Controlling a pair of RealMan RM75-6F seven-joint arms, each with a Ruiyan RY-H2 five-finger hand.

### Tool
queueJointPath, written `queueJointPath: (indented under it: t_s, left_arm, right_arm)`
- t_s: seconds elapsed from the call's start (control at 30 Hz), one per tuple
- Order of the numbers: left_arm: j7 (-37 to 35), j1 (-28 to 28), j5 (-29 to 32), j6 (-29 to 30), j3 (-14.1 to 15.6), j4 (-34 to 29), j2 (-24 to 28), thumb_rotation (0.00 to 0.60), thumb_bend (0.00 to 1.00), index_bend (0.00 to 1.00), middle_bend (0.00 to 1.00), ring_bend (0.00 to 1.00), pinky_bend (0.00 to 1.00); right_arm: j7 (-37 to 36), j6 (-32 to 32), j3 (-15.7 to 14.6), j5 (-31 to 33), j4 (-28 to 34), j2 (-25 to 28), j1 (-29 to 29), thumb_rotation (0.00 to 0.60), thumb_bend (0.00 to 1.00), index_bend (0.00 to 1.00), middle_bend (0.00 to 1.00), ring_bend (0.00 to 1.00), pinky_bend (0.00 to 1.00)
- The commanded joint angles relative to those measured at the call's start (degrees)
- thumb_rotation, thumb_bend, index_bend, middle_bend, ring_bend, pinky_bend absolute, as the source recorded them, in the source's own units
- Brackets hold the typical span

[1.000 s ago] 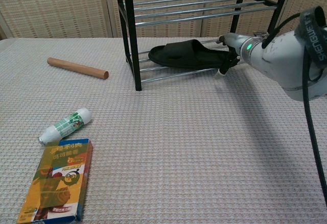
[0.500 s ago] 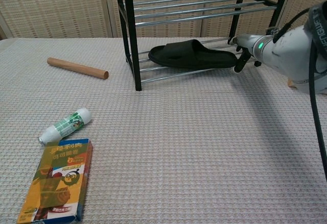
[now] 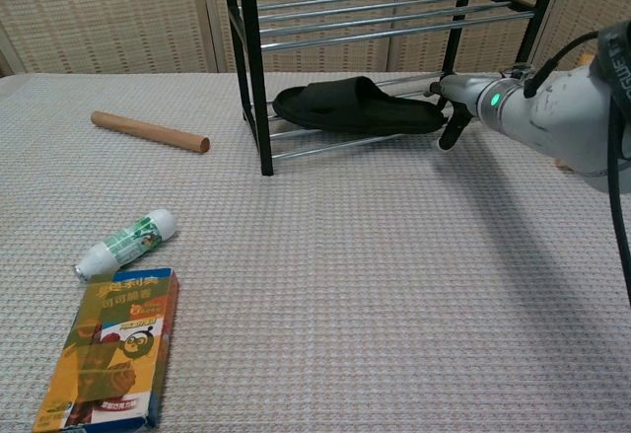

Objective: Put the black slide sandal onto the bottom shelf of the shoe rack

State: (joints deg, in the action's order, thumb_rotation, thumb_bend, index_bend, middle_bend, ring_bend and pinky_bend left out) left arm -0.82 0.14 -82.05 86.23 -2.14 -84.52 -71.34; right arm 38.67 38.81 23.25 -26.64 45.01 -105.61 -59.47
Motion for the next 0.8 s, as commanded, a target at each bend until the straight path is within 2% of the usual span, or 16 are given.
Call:
queueJointPath:
  t_s: [0.03,0.2,0.23,0.27,0.3,0.63,0.8]
  left_arm:
    - [0.0,-0.1,-0.1,-0.1,0.0,0.0,-0.1,0.600,0.24,0.11,0.00,0.00,0.17]
    - [0.1,-0.2,-0.1,-0.3,0.0,-0.1,-0.2,0.600,0.24,0.11,0.00,0.00,0.17]
    - [1.2,-1.6,-1.3,-1.3,-0.2,-1.8,0.8,0.600,0.24,0.11,0.00,0.00,0.17]
    - [3.2,-2.1,0.3,-4.4,0.6,-4.6,2.1,0.600,0.24,0.11,0.00,0.00,0.17]
    - [3.4,-1.2,0.8,-3.6,1.0,-4.7,2.2,0.600,0.24,0.11,0.00,0.00,0.17]
    - [0.9,-0.2,0.3,-1.1,0.5,-1.0,0.7,0.600,0.24,0.11,0.00,0.00,0.17]
    - [0.5,-0.2,0.1,-0.9,0.4,-0.4,0.2,0.600,0.24,0.11,0.00,0.00,0.17]
  right_arm:
    - [-1.9,0.9,-1.8,-3.3,3.6,1.9,1.6,0.600,0.37,0.00,0.13,0.00,0.04]
    - [-3.3,2.3,-4.6,-7.6,9.1,4.2,3.4,0.600,0.37,0.00,0.13,0.00,0.04]
    - [-3.4,2.6,-5.2,-8.3,10.1,4.5,3.7,0.600,0.37,0.00,0.13,0.00,0.04]
    - [-3.5,3.0,-6.0,-9.3,11.4,5.0,4.1,0.600,0.37,0.00,0.13,0.00,0.04]
    - [-3.7,3.3,-6.5,-10.1,12.4,5.4,4.4,0.600,0.37,0.00,0.13,0.00,0.04]
    - [-8.6,6.5,-10.5,-19.5,23.8,9.7,7.9,0.600,0.37,0.00,0.13,0.00,0.04]
    - [-10.6,7.4,-10.6,-20.6,25.3,11.4,8.9,0.600,0.37,0.00,0.13,0.00,0.04]
